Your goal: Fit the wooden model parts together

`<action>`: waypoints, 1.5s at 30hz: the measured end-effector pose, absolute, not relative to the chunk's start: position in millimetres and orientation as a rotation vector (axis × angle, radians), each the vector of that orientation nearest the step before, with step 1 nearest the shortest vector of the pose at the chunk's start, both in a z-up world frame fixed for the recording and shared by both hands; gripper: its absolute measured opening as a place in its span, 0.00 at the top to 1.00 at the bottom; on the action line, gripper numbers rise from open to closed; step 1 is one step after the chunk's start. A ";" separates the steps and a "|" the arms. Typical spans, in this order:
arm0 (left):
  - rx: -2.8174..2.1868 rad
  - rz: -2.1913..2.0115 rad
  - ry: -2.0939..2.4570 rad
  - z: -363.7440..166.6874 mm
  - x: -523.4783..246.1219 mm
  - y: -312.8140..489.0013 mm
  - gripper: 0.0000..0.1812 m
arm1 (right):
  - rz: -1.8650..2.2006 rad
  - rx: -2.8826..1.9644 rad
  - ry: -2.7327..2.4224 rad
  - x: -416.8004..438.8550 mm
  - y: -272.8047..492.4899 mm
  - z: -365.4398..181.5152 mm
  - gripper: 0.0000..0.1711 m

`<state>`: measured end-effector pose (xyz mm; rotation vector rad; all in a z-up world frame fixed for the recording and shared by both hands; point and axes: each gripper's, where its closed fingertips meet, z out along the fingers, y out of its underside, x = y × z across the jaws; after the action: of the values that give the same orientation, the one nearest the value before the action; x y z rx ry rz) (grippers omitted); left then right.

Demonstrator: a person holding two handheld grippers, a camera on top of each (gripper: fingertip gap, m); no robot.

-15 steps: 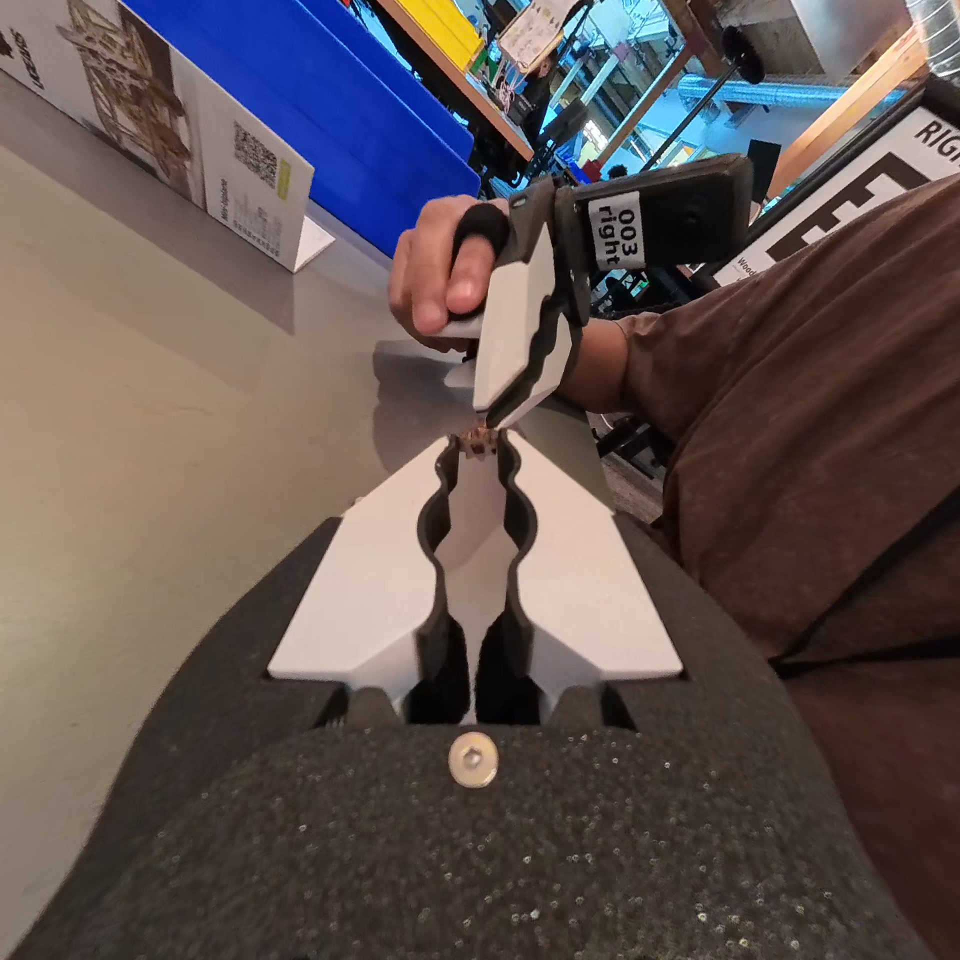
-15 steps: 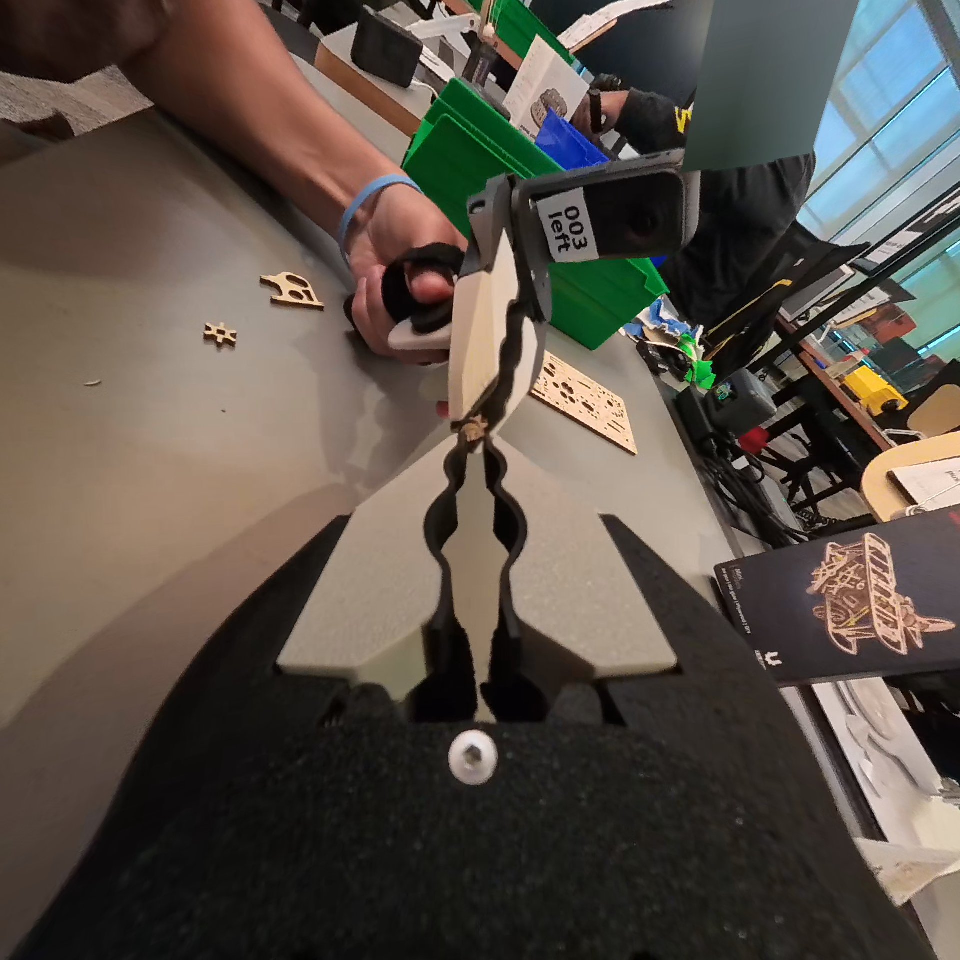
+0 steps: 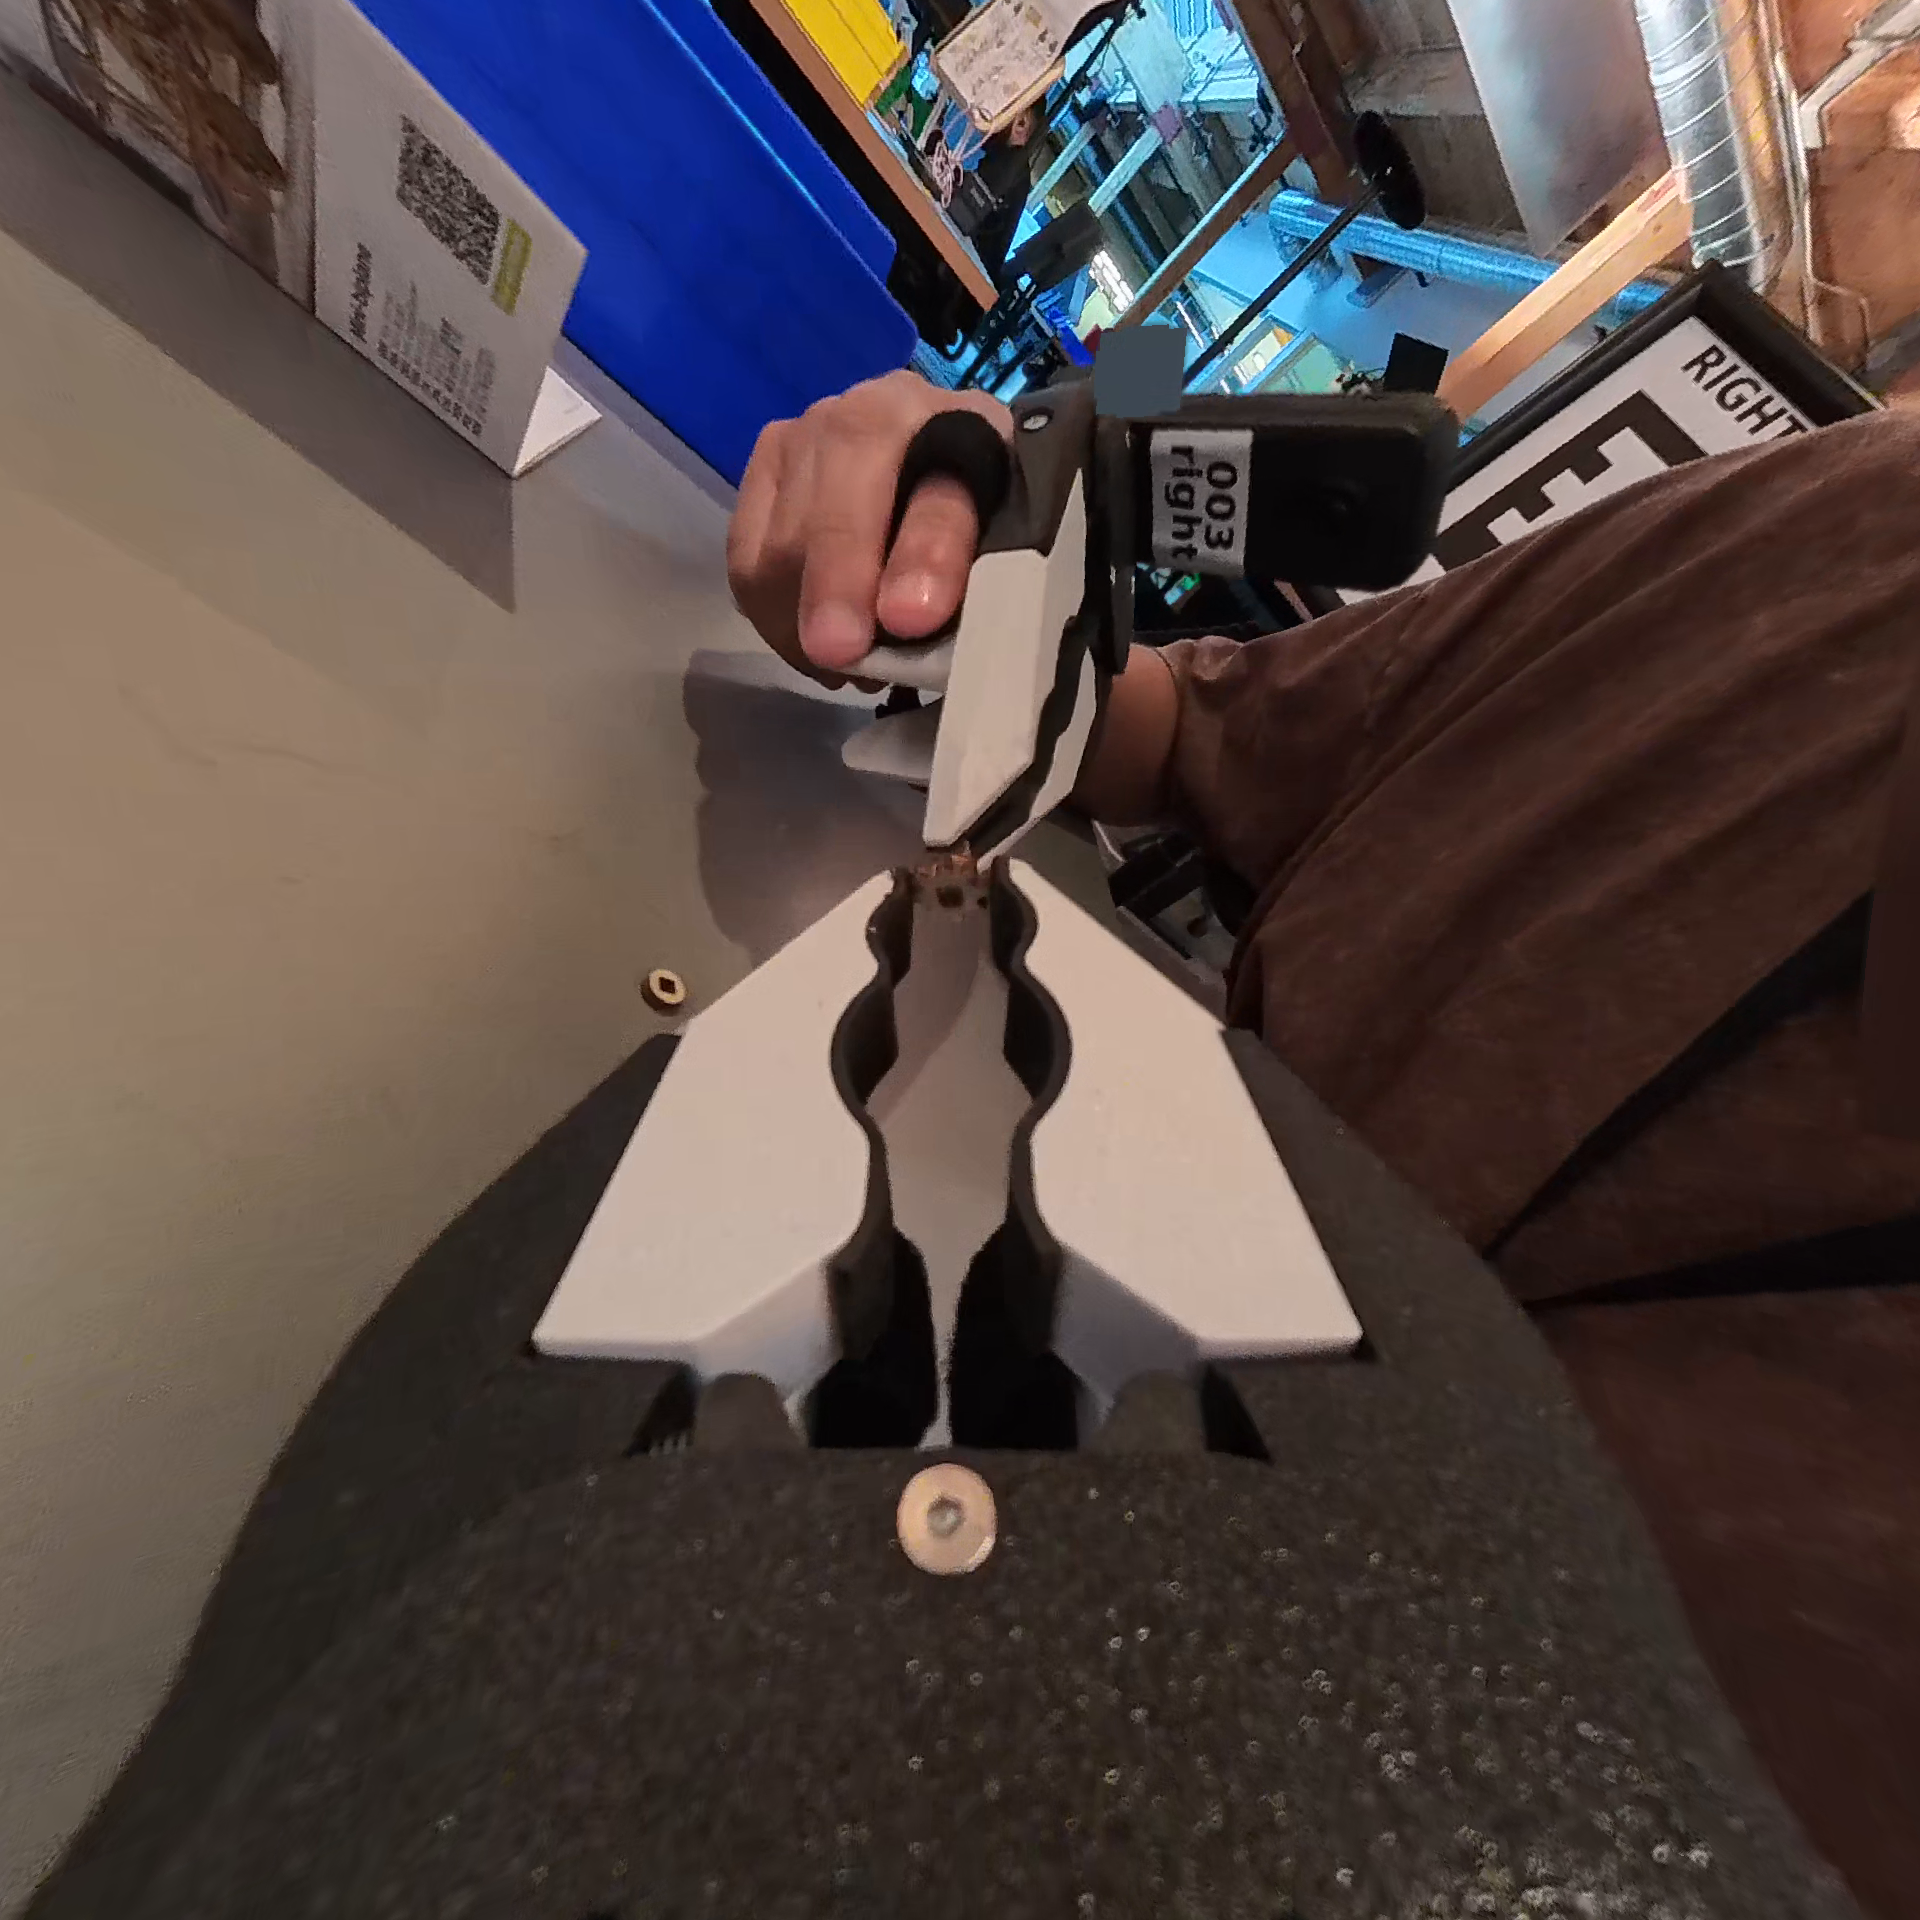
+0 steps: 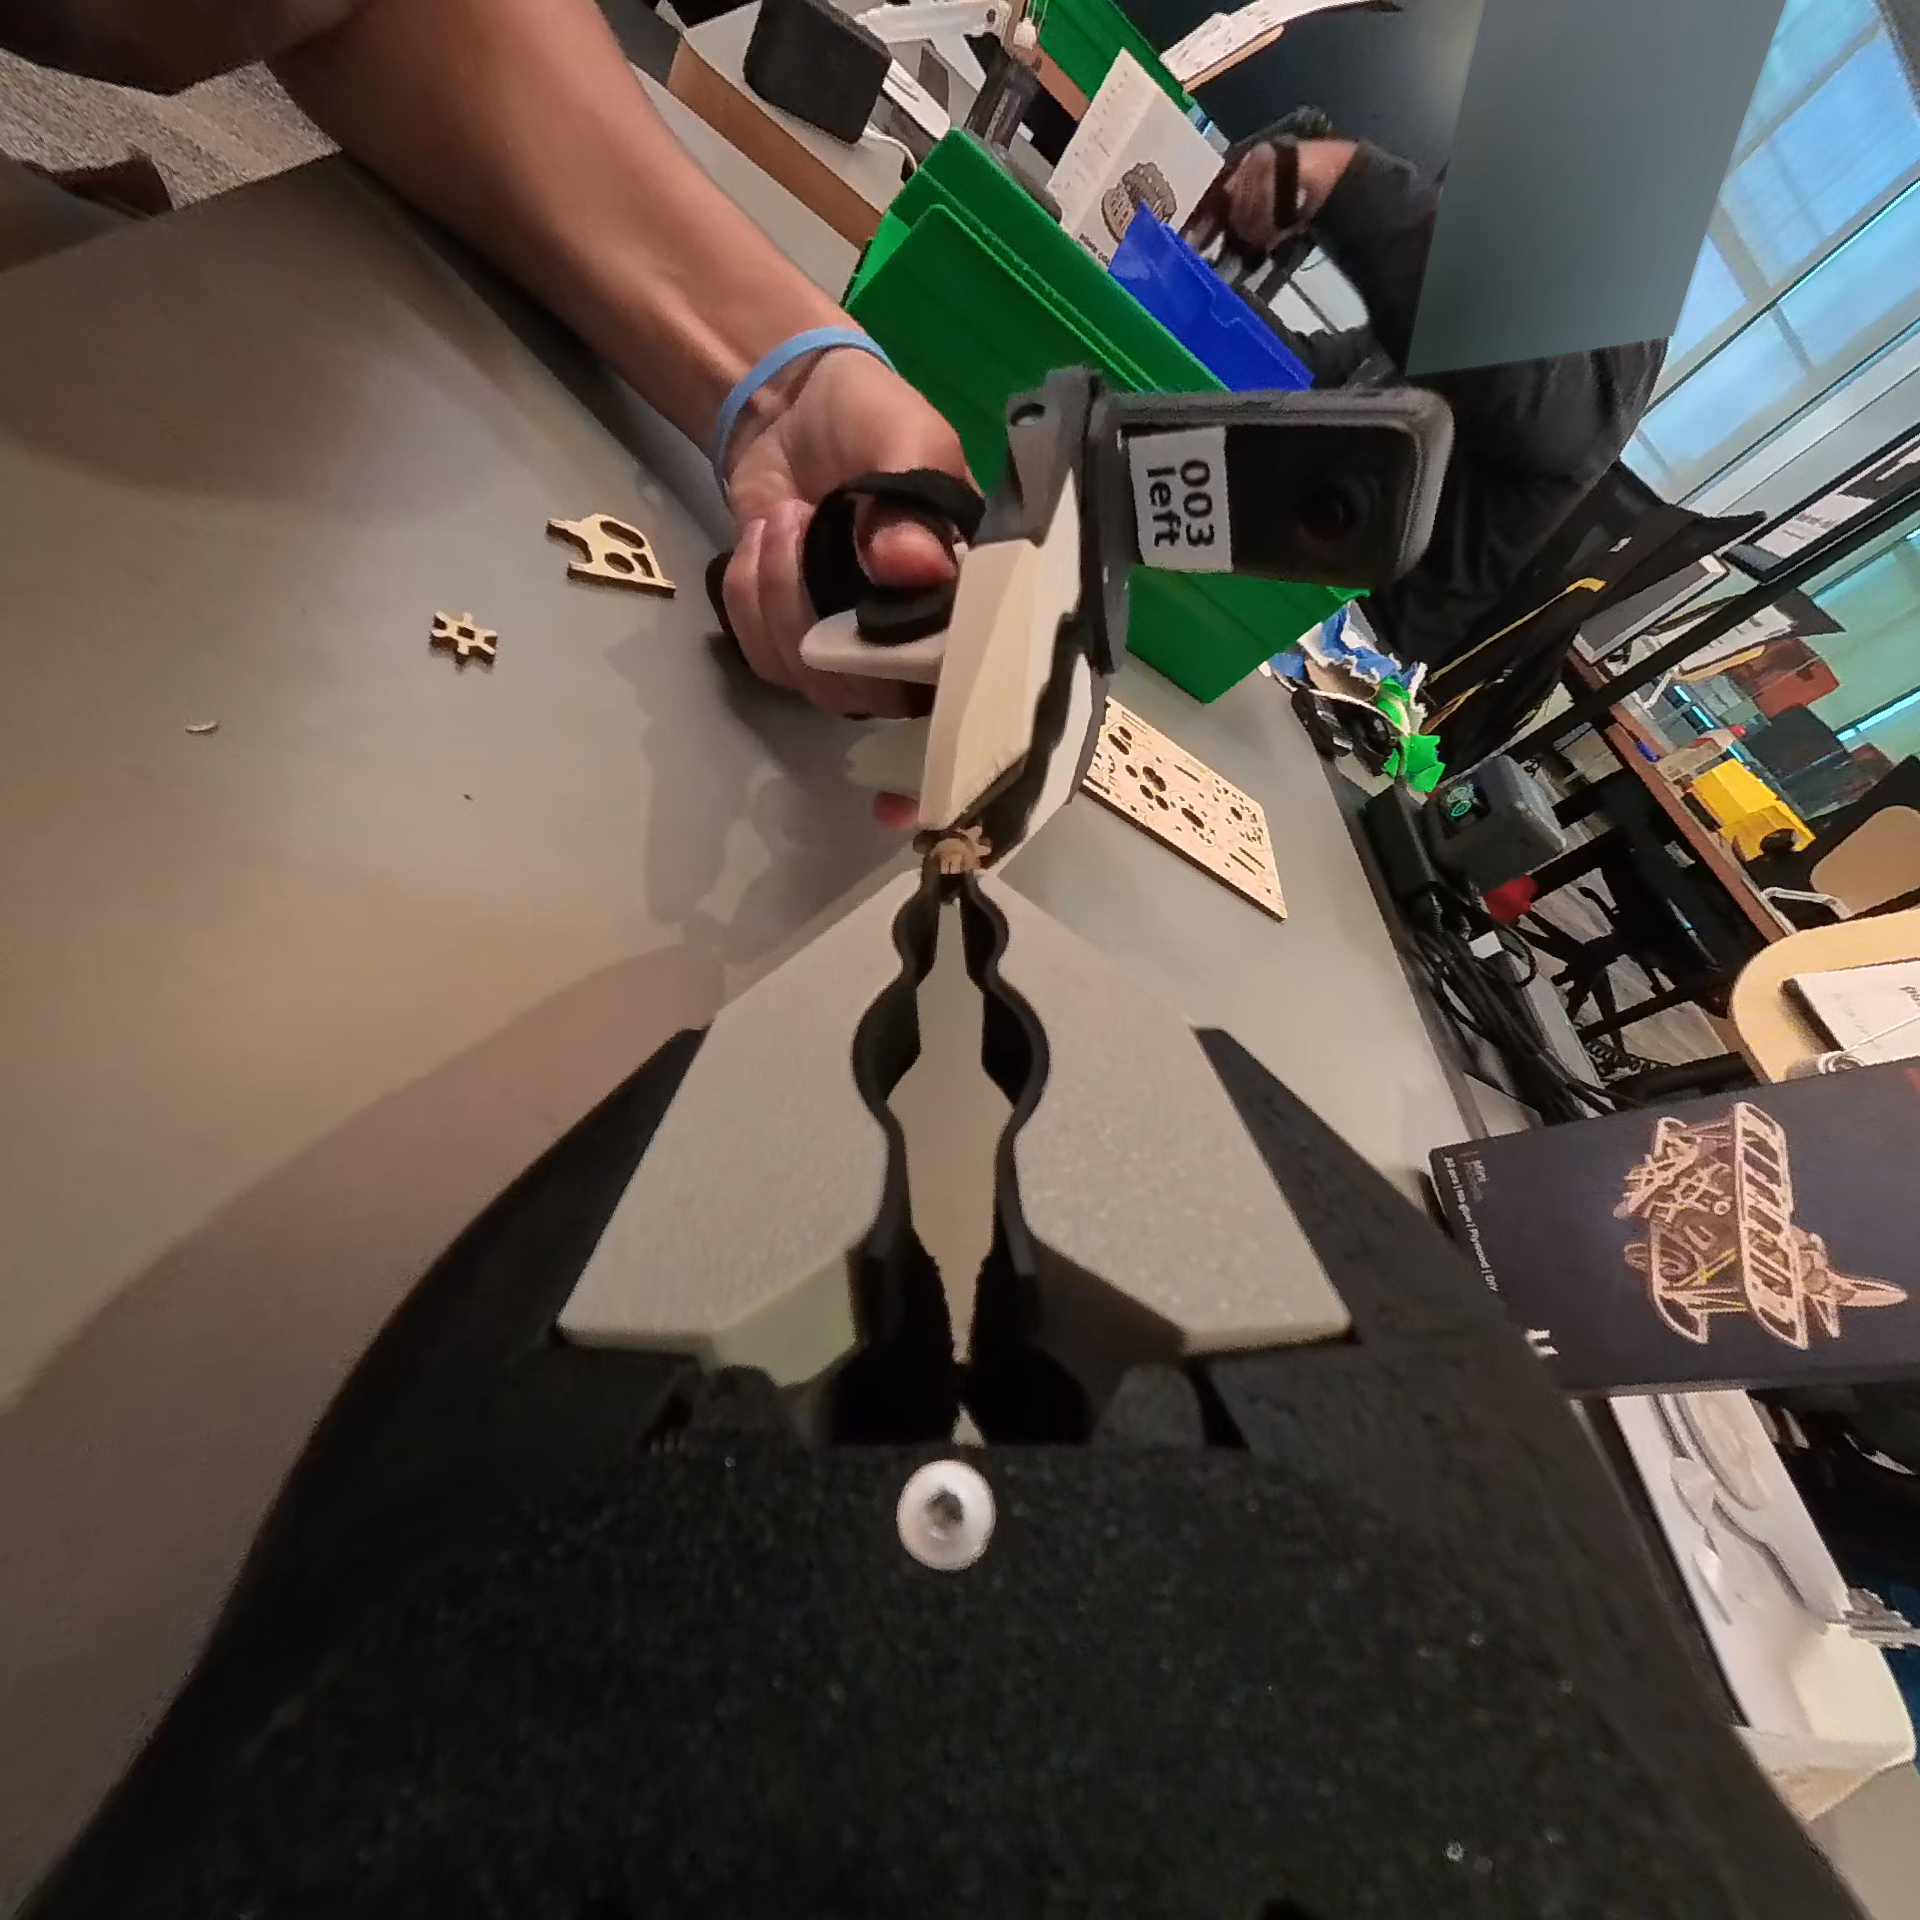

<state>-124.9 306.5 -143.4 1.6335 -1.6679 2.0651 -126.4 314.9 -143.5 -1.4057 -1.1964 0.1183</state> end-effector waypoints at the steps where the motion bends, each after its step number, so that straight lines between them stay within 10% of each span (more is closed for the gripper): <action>1: 1.634 2.064 -1.653 -143.4 -124.9 307.0 0.93 | 0.115 -1.403 -1.194 -126.4 315.3 -143.8 0.98; 37: 1.675 2.082 -1.588 -143.6 -120.0 309.0 0.93 | 0.160 -1.454 -1.208 -123.9 318.4 -144.7 0.99; 45: 1.948 1.817 -2.385 -168.4 -112.4 335.9 0.88 | 0.216 -1.639 -1.195 -90.9 314.8 -142.0 0.99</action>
<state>-112.4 335.9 -168.4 1.9479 -2.3853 1.8165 -90.9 314.8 -142.0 -1.6390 -1.1952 0.2164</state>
